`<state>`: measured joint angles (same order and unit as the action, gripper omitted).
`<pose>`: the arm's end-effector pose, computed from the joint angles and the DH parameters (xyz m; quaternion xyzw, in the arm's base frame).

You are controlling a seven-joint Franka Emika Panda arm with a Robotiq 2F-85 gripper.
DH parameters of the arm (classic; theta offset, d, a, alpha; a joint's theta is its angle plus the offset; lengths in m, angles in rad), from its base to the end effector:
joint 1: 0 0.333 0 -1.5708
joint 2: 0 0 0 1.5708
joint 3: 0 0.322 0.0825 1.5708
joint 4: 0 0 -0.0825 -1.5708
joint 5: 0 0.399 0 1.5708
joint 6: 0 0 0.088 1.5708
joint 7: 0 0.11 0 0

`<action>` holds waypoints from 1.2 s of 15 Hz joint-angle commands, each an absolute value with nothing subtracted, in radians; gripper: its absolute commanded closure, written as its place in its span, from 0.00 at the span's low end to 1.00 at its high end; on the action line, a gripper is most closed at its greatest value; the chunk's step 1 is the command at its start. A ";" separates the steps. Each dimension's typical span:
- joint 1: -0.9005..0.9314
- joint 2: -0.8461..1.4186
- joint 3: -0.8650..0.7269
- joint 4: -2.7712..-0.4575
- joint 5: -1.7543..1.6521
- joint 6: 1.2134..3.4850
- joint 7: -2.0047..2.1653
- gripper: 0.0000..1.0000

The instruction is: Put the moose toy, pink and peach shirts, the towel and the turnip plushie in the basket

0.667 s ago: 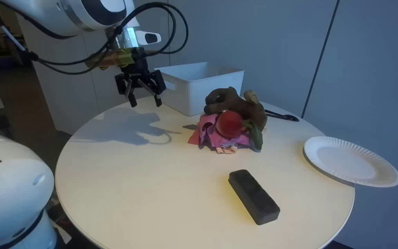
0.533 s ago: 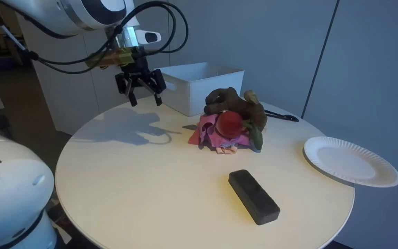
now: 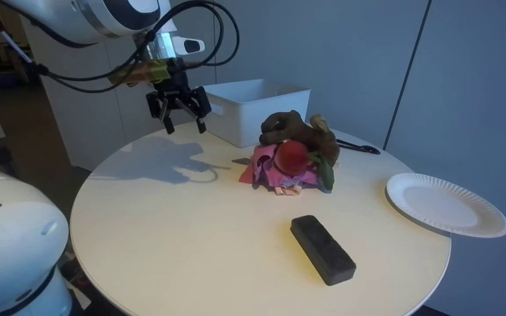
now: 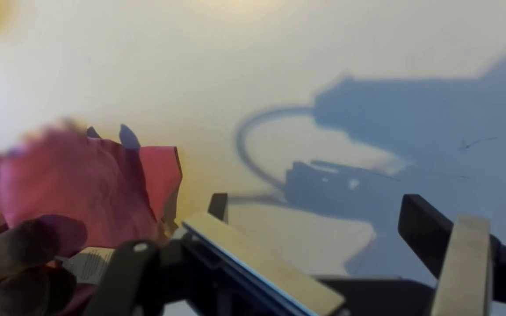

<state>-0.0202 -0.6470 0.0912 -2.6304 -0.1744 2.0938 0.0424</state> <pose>0.3701 0.0173 0.4559 0.9920 0.0459 0.0578 0.1023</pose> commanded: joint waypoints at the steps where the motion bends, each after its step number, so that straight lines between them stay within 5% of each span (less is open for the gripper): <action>1: -0.010 -0.646 0.083 -2.628 -0.180 2.090 0.047 0.00; 11: -0.234 -0.436 -0.058 -2.358 -0.279 2.358 0.146 0.00; 18: -0.231 -0.094 -0.133 -2.147 -0.193 2.283 0.161 0.00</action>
<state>-0.2340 -0.2281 -0.1122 -2.2675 -0.2132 2.3176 0.1414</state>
